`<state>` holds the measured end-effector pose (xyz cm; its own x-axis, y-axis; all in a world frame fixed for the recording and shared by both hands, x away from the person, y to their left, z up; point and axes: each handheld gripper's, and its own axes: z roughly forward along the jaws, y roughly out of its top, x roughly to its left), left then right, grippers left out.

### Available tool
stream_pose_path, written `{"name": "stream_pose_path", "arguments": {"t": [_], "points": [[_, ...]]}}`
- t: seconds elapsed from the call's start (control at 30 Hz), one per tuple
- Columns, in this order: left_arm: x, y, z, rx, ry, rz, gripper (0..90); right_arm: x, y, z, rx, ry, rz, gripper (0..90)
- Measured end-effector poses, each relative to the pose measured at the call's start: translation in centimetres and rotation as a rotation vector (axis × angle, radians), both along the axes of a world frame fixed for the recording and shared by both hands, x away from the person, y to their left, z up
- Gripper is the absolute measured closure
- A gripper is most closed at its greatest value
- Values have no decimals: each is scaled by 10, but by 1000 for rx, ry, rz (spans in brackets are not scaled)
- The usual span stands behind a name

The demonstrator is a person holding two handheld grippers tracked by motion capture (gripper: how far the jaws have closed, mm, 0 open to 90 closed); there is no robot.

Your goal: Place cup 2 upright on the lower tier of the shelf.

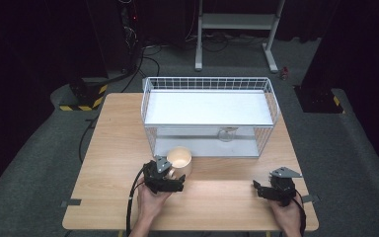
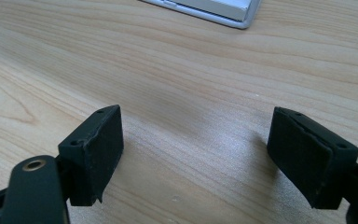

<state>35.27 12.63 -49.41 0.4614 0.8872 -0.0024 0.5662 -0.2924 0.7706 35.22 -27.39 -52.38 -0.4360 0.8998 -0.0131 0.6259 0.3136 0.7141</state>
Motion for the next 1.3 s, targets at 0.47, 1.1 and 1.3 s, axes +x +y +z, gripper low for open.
{"name": "stream_pose_path", "arguments": {"t": [0.47, 1.1, 1.3], "points": [[19, -16, 0, -13, -16, 3, 47, 0, 0, 0, -1, 0, -2, 184], [20, -19, -1, -20, -39, 18, 93, 0, 0, 0, -2, 0, -1, 185], [20, -20, -1, -16, -44, 16, 94, 0, 0, 0, -2, 0, -1, 185]]}}
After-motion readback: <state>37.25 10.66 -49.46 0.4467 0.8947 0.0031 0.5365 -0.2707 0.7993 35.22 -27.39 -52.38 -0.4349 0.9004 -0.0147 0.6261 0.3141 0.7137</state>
